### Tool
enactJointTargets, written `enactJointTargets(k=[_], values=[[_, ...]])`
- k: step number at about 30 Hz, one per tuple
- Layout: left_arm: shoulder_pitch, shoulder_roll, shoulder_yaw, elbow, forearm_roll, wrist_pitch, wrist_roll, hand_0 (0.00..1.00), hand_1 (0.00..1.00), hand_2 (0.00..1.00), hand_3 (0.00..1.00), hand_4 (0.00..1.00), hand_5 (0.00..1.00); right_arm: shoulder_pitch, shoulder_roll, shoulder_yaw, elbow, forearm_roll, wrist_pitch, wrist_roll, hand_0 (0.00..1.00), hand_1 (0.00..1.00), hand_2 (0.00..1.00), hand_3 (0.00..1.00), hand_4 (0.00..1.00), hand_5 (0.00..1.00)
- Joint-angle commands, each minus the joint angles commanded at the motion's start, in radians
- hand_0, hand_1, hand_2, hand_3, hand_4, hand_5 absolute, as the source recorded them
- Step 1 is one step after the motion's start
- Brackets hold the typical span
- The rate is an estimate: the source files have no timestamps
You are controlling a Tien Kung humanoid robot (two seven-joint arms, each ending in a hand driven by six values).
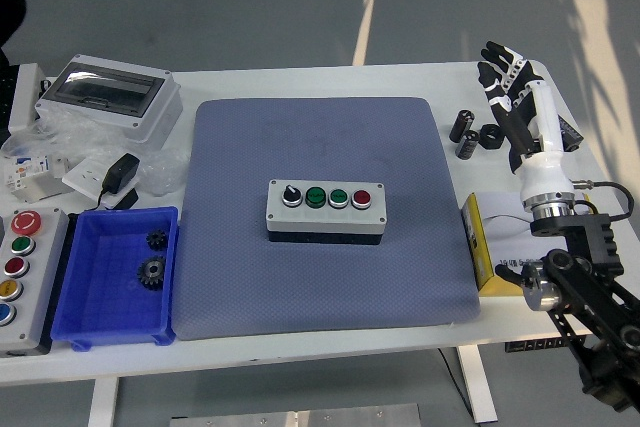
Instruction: Pick up the button,place it on the desk,press the button,press the button
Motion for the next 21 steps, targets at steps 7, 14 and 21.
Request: enactJointTargets(k=[7,14,21], values=[[-0.001,-0.001,0.002,0.000,-0.004,0.001,-0.001,0.626,0.586,0.547,0.611,0.637,0.204,0.006,0.002,-0.003,-0.004,-0.004,0.001,-0.006,0.810,0.807,0.808,0.788,0.811,0.595],[-0.002,-0.004,0.000,0.000,0.000,0.001,-0.003,0.626,0.587,0.547,0.611,0.638,0.204,0.006,0.003,-0.002,-0.003,-0.004,0.000,-0.007,0.812,0.808,0.808,0.787,0.810,0.593],[-0.004,-0.005,-0.001,0.000,0.002,0.001,-0.003,0.626,0.586,0.547,0.612,0.638,0.203,0.012,0.004,-0.003,-0.001,-0.006,0.000,-0.008,0.813,0.809,0.808,0.789,0.811,0.582]])
